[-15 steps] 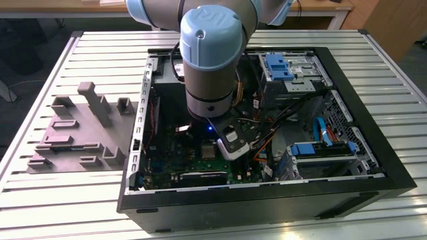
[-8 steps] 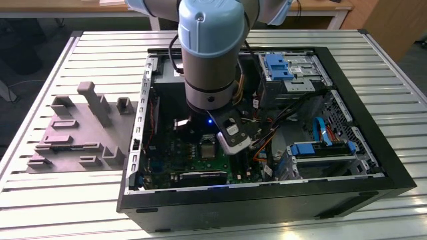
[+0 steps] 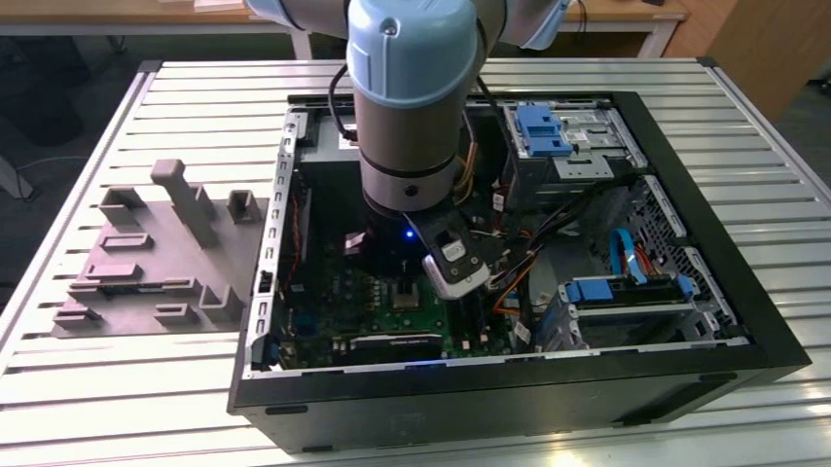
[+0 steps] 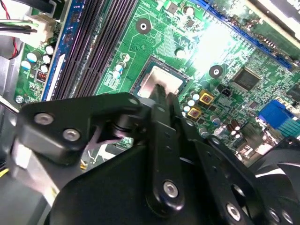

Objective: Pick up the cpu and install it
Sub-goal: 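Place the cpu into insertion slot, then close the cpu cover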

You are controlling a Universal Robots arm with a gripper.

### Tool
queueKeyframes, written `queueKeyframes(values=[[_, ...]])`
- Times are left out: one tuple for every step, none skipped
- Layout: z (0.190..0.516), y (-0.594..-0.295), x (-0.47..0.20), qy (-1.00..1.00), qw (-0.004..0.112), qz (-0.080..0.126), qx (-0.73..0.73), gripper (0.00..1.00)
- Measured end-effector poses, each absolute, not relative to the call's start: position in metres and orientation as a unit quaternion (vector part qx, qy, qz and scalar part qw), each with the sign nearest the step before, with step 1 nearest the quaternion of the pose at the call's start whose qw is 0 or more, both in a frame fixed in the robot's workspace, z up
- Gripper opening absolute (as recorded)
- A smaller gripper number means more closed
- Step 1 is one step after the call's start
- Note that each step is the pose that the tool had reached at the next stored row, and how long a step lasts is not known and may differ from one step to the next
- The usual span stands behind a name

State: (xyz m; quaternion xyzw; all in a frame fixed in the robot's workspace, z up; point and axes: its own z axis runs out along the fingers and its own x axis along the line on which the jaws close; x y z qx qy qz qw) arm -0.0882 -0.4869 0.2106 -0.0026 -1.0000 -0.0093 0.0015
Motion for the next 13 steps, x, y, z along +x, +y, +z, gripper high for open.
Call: queueKeyframes(values=[[0.2106, -0.4869, -0.0882, -1.000, 0.002, -0.009, -0.003, 0.16], [0.2106, -0.4869, -0.0882, -1.000, 0.002, -0.009, -0.003, 0.16], [0.2106, -0.4869, -0.0882, -1.000, 0.002, -0.009, -0.003, 0.11], [0.2107, -0.4869, -0.0882, -1.000, 0.002, -0.009, -0.003, 0.11], [0.2107, -0.4869, -0.0882, -1.000, 0.002, -0.009, -0.003, 0.11], [0.2107, -0.4869, -0.0882, -1.000, 0.001, -0.009, -0.003, 0.11], [0.2107, -0.4869, -0.0882, -1.000, 0.002, -0.009, -0.003, 0.11], [0.2107, -0.4869, -0.0882, -1.000, 0.002, -0.009, -0.003, 0.11], [0.2109, -0.4869, -0.0882, -1.000, 0.002, -0.009, -0.003, 0.11], [0.2111, -0.4869, -0.0882, -1.000, 0.002, -0.009, -0.003, 0.11], [0.2111, -0.4869, -0.0882, -1.000, 0.002, -0.009, -0.003, 0.11], [0.2111, -0.4869, -0.0882, -1.000, 0.002, -0.009, -0.003, 0.11], [0.2111, -0.4869, -0.0882, -1.000, 0.002, -0.009, -0.003, 0.11]])
